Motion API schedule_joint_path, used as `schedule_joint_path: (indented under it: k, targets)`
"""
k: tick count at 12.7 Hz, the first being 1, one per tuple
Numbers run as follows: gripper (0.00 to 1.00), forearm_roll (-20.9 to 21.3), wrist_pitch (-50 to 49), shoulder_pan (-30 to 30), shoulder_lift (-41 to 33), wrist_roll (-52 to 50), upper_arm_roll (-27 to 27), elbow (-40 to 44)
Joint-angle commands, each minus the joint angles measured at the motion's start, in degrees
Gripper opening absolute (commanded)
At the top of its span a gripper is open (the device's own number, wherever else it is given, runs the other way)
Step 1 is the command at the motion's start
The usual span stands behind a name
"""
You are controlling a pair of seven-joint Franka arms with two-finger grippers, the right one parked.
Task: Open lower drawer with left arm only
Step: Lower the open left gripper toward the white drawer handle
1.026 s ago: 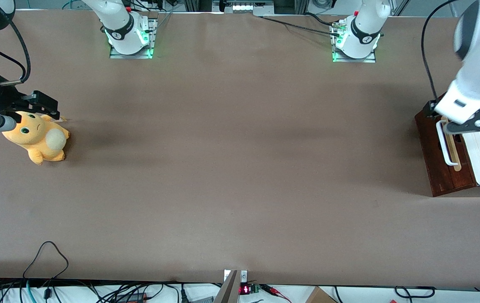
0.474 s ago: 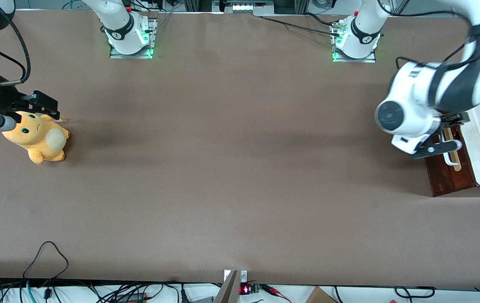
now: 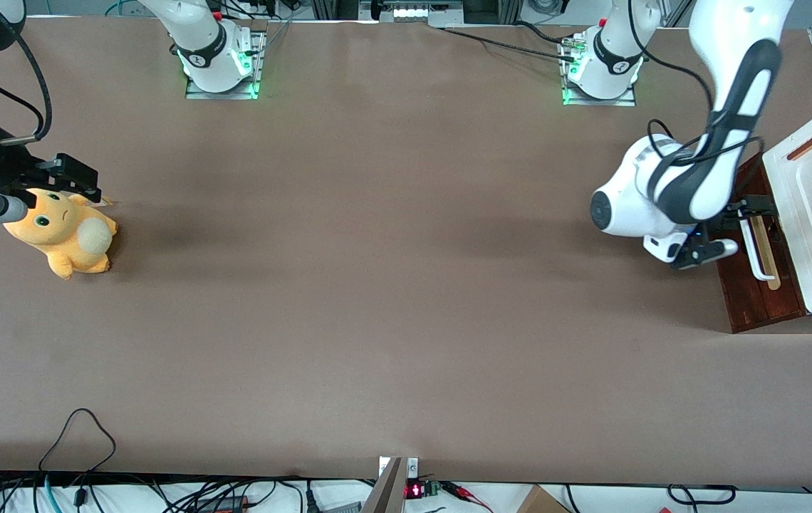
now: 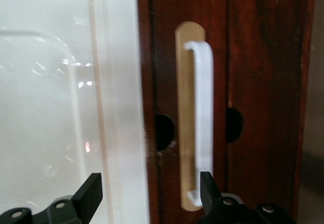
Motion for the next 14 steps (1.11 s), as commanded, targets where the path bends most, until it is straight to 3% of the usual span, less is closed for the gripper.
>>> schedule_joint_path:
  k: [1,4,11,14]
  targets:
    - [0.86,2.76,-0.25,-1.64,2.07,-3.76,-0.03,-1.92]
    - [0.86,8.1,-1.48,-2.87,2.95,-11.48,0.5,-5.61]
    - [0.86,12.77,-1.4,-0.42,5.85,-11.41,2.26,-5.1]
    - [0.77,14.27,-1.31,0.73,7.0,-11.5,2.26,-4.83]
